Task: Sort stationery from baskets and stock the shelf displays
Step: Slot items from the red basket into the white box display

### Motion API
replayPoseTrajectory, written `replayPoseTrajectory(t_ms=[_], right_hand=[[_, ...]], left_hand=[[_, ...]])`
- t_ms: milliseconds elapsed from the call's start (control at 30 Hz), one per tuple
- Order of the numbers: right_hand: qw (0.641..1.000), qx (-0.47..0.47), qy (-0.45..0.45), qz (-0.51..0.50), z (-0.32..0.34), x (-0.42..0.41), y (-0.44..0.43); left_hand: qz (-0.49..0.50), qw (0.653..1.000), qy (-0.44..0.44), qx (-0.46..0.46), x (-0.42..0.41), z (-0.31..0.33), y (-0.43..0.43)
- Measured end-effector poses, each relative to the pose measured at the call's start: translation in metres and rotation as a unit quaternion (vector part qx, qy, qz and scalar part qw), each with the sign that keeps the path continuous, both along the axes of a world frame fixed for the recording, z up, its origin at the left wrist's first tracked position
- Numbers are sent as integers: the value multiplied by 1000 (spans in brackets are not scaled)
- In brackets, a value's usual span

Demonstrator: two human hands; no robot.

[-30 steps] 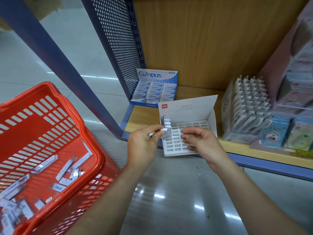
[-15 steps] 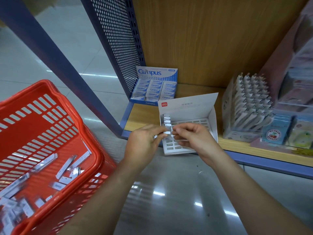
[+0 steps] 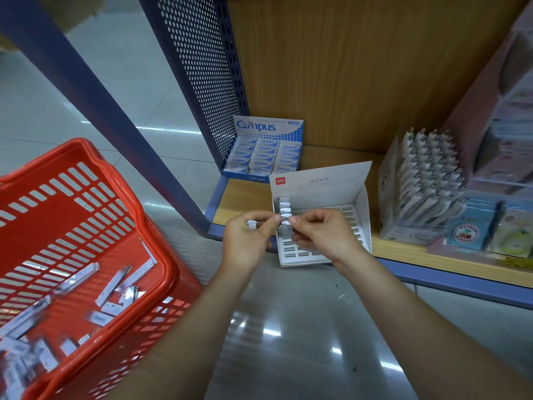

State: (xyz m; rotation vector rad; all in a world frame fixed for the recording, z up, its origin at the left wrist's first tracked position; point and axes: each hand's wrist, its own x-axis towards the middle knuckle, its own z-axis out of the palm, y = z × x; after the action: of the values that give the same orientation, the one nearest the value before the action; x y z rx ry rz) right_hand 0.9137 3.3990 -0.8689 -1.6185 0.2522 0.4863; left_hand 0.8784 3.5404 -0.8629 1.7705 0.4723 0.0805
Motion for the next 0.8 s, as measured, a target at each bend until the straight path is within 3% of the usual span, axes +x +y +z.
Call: replayPoseTrajectory(t_ms=[533,600,700,800], right_hand=[[997,57,39,-41,8,-10,-7],[998,45,45,-26,15,-14,-18],[982,64,110,137,26,-28,-27],[950,151,147,232,31,-44,-17]], left_hand=[[29,997,73,-22,1,0,-6],[78,983,85,-143,-2,6,-3],[123,897,78,-417,-11,24,-5],[106,848,61,-516,-19,36,-10]])
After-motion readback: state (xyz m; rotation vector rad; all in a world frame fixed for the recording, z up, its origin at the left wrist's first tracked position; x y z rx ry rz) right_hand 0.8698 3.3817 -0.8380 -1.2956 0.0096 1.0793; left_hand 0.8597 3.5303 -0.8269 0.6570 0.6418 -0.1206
